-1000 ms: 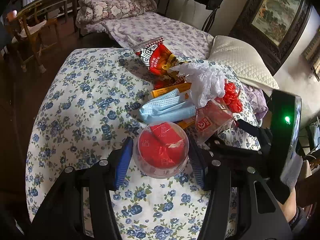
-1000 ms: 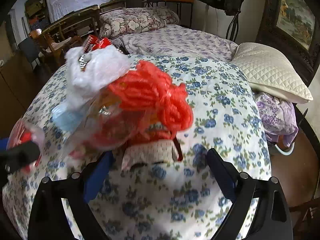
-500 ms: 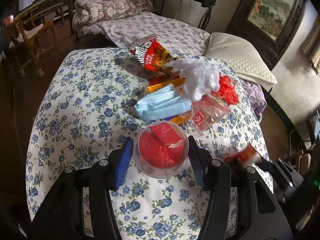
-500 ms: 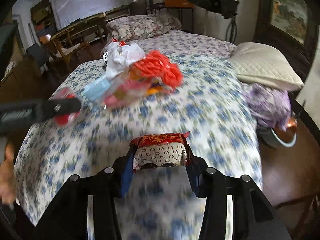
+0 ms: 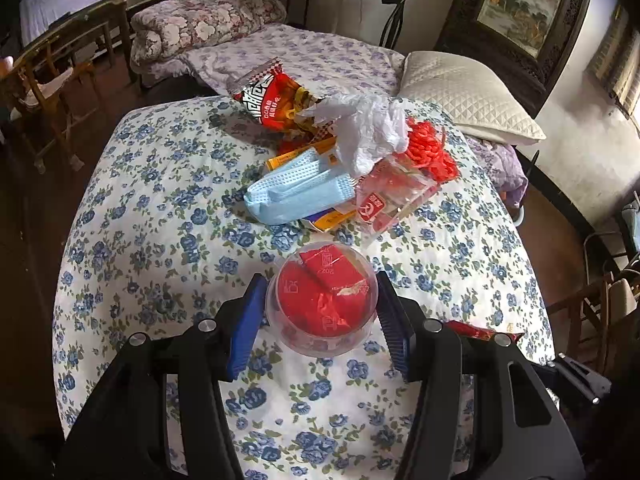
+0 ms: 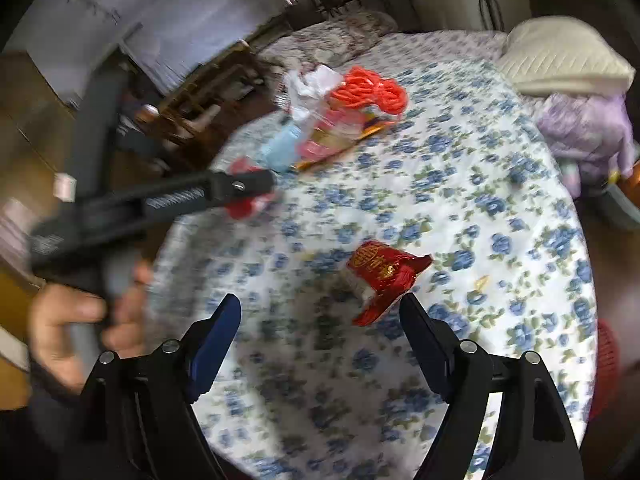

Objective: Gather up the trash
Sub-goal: 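Grasp the red snack wrapper with the right gripper while the left holds the cup, then lift both held items and carry them over the red wastebasket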

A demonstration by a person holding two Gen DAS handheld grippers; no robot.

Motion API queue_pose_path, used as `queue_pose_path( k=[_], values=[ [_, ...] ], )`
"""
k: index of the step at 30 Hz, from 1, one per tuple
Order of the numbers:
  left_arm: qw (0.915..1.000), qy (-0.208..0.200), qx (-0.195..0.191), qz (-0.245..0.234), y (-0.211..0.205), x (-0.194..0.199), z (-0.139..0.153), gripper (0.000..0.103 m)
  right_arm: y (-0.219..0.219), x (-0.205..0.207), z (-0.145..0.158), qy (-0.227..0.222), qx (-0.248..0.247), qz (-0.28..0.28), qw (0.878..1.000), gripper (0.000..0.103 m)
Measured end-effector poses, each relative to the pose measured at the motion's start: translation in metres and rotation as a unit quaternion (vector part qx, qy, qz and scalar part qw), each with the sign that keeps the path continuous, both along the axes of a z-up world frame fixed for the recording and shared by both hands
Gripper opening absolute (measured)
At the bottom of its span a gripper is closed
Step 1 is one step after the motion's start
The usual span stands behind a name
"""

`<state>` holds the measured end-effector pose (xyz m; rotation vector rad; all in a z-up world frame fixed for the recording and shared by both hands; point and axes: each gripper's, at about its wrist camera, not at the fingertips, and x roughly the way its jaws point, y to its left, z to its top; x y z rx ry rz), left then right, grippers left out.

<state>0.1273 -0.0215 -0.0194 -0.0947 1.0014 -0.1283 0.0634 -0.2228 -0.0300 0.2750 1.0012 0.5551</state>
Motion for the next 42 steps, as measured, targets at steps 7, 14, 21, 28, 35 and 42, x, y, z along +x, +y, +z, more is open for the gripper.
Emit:
queue_pose_path(
  k=[7,14,21,28,35,42],
  values=[
    [1.0,0.004,0.0,0.002,0.001,0.001,-0.001,0.055,0.002,0.004,-0.008,-0.039,-0.141,-0.006,0.989,0.08],
    [1.0,0.003,0.002,-0.001,0.001,0.001,-0.003,0.055,0.023,0.013,-0.018,-0.08,-0.242,0.061,0.965,0.071],
    [1.0,0.001,0.004,-0.003,0.001,0.0,-0.002,0.055,0.029,0.028,-0.017,-0.085,-0.232,0.088,0.965,0.059],
    [0.9999,0.001,0.012,-0.012,-0.006,0.0,-0.003,0.055,0.028,0.029,-0.012,-0.083,-0.206,0.071,0.972,0.033],
    [0.9997,0.001,0.019,-0.016,-0.01,-0.001,-0.005,0.055,0.019,0.029,-0.01,-0.082,-0.226,0.006,0.971,0.034],
    [0.9996,0.002,0.022,-0.02,-0.013,-0.003,-0.006,0.055,0.02,0.023,-0.014,-0.082,-0.22,0.004,0.972,0.043]
  ],
)
